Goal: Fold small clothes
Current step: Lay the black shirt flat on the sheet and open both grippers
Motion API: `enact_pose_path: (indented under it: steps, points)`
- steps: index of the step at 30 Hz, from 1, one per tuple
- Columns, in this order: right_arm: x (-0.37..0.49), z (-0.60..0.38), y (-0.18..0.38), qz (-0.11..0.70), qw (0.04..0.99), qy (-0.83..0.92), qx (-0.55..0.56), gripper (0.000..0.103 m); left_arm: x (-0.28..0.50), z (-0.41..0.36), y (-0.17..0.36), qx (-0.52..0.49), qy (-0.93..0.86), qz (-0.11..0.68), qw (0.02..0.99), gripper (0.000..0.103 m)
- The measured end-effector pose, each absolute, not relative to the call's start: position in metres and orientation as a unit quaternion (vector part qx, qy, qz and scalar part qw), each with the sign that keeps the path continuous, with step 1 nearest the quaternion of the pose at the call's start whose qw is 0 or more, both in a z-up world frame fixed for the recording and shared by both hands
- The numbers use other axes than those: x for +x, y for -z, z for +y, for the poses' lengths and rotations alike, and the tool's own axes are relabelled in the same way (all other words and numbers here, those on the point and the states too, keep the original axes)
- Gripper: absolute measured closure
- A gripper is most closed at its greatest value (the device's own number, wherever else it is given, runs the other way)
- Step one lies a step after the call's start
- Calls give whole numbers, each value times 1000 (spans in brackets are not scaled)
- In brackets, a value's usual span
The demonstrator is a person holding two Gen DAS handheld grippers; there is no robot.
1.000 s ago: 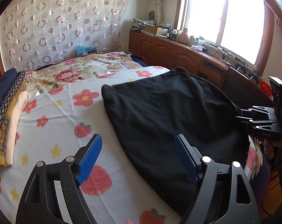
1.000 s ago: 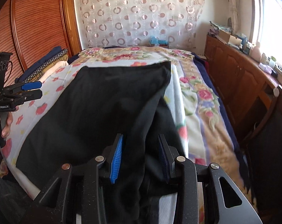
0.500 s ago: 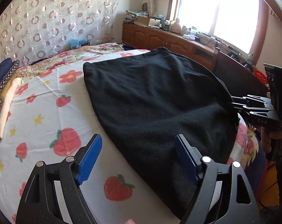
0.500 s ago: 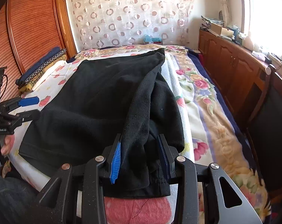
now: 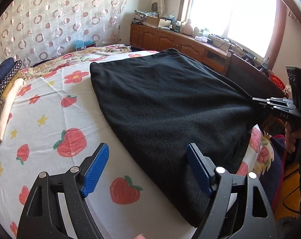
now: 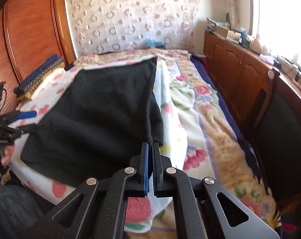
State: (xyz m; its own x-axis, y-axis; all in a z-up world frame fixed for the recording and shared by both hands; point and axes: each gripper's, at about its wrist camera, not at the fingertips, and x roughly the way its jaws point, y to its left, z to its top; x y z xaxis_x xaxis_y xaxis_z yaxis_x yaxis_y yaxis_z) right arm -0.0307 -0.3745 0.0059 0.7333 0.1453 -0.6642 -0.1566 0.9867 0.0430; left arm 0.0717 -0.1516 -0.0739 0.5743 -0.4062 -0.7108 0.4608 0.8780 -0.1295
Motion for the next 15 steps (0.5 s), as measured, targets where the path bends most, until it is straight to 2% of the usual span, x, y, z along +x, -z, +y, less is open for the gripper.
enact_pose_path:
  steps: [6, 9, 14, 15]
  points:
    - [-29, -371, 1, 350, 934, -74, -4, 100, 68, -150, 78, 39, 243, 398, 884, 22]
    - [-28, -373, 3, 350, 934, -70, -1, 91, 67, -151, 79, 40, 243, 401, 882, 22]
    - [-24, -373, 8, 363, 928, -84, 2, 63, 63, -155, 85, 47, 246, 408, 878, 22]
    - [-23, -374, 10, 365, 927, -90, 5, 61, 62, -155, 87, 48, 247, 411, 876, 22]
